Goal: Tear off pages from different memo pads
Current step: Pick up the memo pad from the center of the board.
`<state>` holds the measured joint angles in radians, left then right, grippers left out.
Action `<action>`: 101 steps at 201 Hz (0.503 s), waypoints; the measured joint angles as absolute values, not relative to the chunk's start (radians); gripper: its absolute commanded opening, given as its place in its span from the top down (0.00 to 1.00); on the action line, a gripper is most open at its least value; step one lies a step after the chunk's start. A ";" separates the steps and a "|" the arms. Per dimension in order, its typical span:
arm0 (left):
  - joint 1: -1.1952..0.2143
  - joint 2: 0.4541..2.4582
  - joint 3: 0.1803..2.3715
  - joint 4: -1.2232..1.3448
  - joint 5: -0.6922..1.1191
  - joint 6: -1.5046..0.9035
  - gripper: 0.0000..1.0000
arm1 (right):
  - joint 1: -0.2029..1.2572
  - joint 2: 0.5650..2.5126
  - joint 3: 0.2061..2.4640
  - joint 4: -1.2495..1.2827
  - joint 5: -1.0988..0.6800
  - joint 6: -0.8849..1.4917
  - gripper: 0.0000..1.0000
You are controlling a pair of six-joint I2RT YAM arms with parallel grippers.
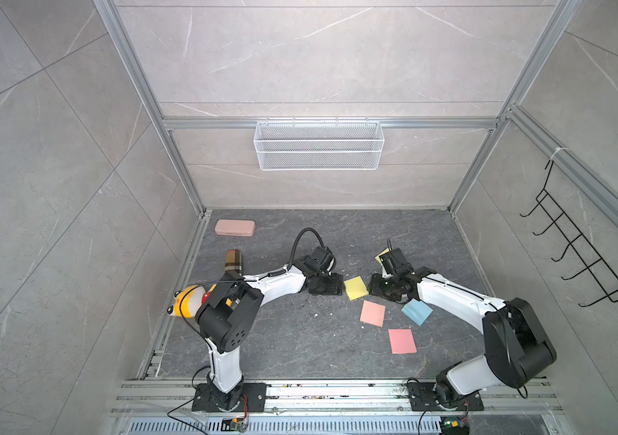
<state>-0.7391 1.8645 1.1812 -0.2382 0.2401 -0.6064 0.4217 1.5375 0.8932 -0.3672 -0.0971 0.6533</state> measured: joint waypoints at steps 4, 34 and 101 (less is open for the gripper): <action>-0.744 1.871 1.181 -0.234 0.245 -0.620 0.32 | 0.414 1.549 0.896 -0.363 -0.104 0.651 0.50; -0.758 1.919 1.181 -0.192 0.268 -0.699 0.34 | 0.379 1.643 0.924 -0.316 -0.148 0.634 0.52; -0.757 1.979 1.224 -0.118 0.302 -0.809 0.42 | 0.354 1.720 0.926 -0.229 -0.213 0.617 0.59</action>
<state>-0.7567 1.9785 1.2240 -0.1181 0.3023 -0.8085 0.3538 1.7203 0.9257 -0.2291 -0.2134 0.6167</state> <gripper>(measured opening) 0.596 0.423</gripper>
